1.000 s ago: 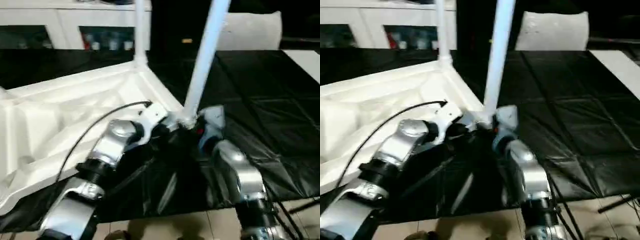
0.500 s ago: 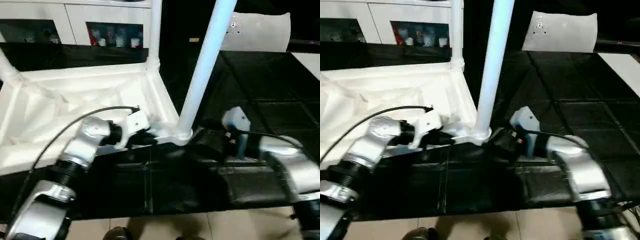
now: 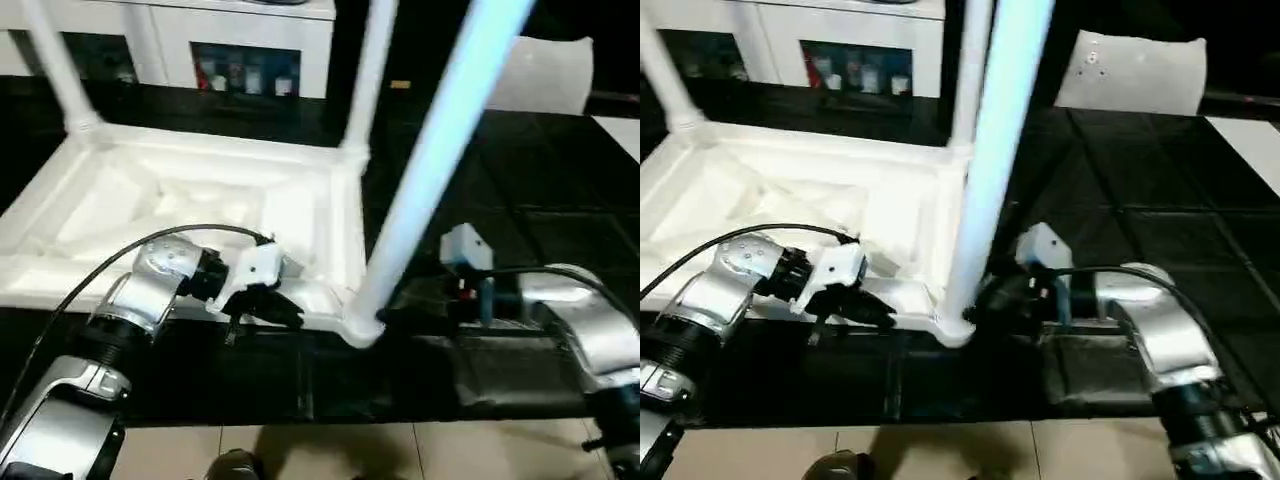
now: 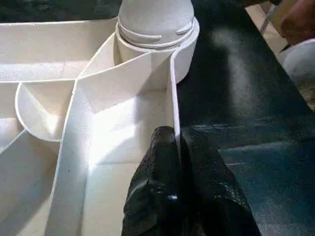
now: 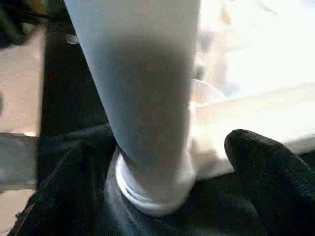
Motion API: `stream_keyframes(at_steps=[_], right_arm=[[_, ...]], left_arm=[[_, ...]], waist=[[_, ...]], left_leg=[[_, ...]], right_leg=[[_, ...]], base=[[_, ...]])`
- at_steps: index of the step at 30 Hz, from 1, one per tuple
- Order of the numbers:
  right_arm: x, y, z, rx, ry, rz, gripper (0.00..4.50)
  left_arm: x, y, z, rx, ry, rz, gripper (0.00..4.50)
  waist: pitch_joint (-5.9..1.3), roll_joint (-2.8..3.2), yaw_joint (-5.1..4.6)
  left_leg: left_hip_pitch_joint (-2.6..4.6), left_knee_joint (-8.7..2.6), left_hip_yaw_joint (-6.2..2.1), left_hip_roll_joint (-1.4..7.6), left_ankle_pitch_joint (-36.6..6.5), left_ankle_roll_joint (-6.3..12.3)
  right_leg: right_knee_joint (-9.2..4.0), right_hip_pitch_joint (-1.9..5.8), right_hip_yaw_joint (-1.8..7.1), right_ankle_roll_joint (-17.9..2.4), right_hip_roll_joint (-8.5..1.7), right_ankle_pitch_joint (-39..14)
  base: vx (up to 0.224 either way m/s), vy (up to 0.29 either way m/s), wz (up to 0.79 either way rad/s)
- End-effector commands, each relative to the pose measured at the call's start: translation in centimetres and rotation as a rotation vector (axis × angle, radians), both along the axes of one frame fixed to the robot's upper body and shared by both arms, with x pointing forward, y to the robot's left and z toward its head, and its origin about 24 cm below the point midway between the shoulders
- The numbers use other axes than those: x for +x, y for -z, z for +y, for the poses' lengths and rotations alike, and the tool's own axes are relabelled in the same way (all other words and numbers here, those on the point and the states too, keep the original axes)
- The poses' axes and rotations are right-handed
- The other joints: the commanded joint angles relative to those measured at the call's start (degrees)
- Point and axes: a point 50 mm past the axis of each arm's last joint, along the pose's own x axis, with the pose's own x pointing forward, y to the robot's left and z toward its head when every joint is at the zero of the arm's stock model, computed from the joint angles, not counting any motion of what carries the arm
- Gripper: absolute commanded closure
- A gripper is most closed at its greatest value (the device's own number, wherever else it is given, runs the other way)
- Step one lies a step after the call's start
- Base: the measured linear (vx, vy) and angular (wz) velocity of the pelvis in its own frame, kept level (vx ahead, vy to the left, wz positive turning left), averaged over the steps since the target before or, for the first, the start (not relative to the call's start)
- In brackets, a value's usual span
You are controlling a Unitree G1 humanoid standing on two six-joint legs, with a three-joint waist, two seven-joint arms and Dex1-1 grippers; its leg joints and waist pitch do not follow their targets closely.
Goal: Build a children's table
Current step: Rotate leg to tighten
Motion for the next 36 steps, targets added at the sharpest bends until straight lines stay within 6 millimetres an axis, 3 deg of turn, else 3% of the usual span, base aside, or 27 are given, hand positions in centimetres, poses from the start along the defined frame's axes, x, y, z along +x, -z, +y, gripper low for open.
stream_keyframes(at_steps=[1, 8, 9, 12, 13, 22, 26, 29, 31, 32, 36], right_arm=[[0.1, 0.0, 0.0, 0.011, -0.032, 0.01, 0.8], [0.7, 0.5, 0.6, 0.014, -0.085, 0.034, 1.14], [0.8, 0.6, 0.6, 0.014, -0.09, 0.035, 1.43], [0.9, 0.6, 0.8, 0.015, -0.107, 0.037, 1.57], [0.9, 0.6, 0.9, 0.016, -0.114, 0.036, 1.81], [0.9, 1.1, 1.5, 0.015, -0.164, 0.051, 2.38], [0.5, 1.7, 1.7, 0.044, -0.108, 0.093, 2.5], [0.4, 2.3, 2.0, 0.049, -0.046, 0.113, 2.52], [0.4, 3.1, 2.6, 0.04, 0.043, 0.122, 2.54], [0.5, 3.6, 3.0, 0.033, 0.102, 0.115, 2.54], [0.8, 5.0, 5.7, 0.081, 0.336, 0.173, 2.56]], left_arm=[[-0.3, -0.1, -1.2, 0.025, 0.108, 0.004, 4.5], [-0.2, -0.2, -1.4, 0.033, 0.146, -0.001, 4.5], [-0.2, -0.2, -1.4, 0.034, 0.15, -0.002, 4.5], [-0.2, -0.2, -1.4, 0.037, 0.156, -0.004, 4.5], [-0.2, -0.2, -1.4, 0.038, 0.157, -0.005, 4.5], [0.0, -0.1, -1.3, 0.051, 0.154, -0.017, 4.5], [0.8, 0.0, -1.8, 0.017, 0.017, -0.038, 4.5], [1.2, 0.1, -2.3, -0.004, -0.056, -0.047, 4.5], [1.6, 0.1, -2.9, -0.038, -0.138, -0.051, 4.5], [1.9, 0.1, -3.3, -0.06, -0.188, -0.048, 4.5], [3.3, -0.1, -5.9, -0.145, -0.425, -0.07, 4.5]], waist=[[-3.97, -0.2, -0.24], [-4.12, -0.2, 0.14], [-4.23, -0.13, 0.12], [-4.33, -0.18, 0.42], [-4.3, -0.17, 0.44], [-4.31, 0.04, 0.52], [-4.28, 0.02, 0.54], [-3.91, 0.09, 0.52], [-3.61, 0.1, 0.37], [-3.24, 0.25, 0.07], [-2.71, -0.06, -1.14]], left_leg=[[2.18, -3.55, -1.37, 4.28, -4.6, 4.36], [2.15, -3.44, -1.39, 4.23, -4.2, 4.12], [2.05, -3.35, -1.41, 4.15, -3.4, 4.39], [2.06, -3.22, -1.36, 4.19, -2.5, 4.98], [2.06, -3.21, -1.34, 4.21, -2.7, 5.03], [2.15, -3.47, -1.45, 4.28, -4.9, 3.38], [2.22, -3.49, -1.42, 4.27, -5.6, 3.01], [2.3, -3.83, -1.49, 4.31, -7.9, 2.04], [2.39, -4.2, -1.74, 4.33, -10.9, 0.43], [2.63, -4.51, -2.03, 4.26, -14.9, -1.48], [3.21, -5.08, -3.1, 4.08, -23.3, -5.53]], right_leg=[[-3.26, 1.7, 2.54, -16.0, -4.73, 2.0], [-3.11, 1.81, 2.47, -16.2, -4.74, 2.3], [-2.91, 1.85, 2.41, -16.5, -4.66, 3.4], [-2.7, 1.91, 2.36, -16.7, -4.69, 5.2], [-2.72, 1.87, 2.36, -16.8, -4.71, 5.0], [-2.98, 1.8, 2.3, -16.4, -4.7, 1.9], [-3.13, 1.8, 2.39, -16.3, -4.8, 1.2], [-3.76, 1.64, 2.48, -15.6, -4.92, -3.1], [-4.43, 1.52, 2.52, -14.3, -5.14, -8.8], [-5.19, 1.2, 2.65, -12.8, -5.36, -15.5], [-6.46, 0.47, 2.42, -9.1, -5.7, -28.9]], base=[[0.0, 0.0, 0.0], [0.0, 0.0, 0.0], [0.0, 0.0, 0.0], [0.0, 0.0, 0.0], [0.0, 0.0, 0.0], [0.0, 0.0, 0.0], [0.0, 0.0, 0.0], [0.0, 0.0, 0.0], [0.0, 0.0, 0.0], [0.0, 0.0, 0.0], [-0.014, 0.005, -0.02]])
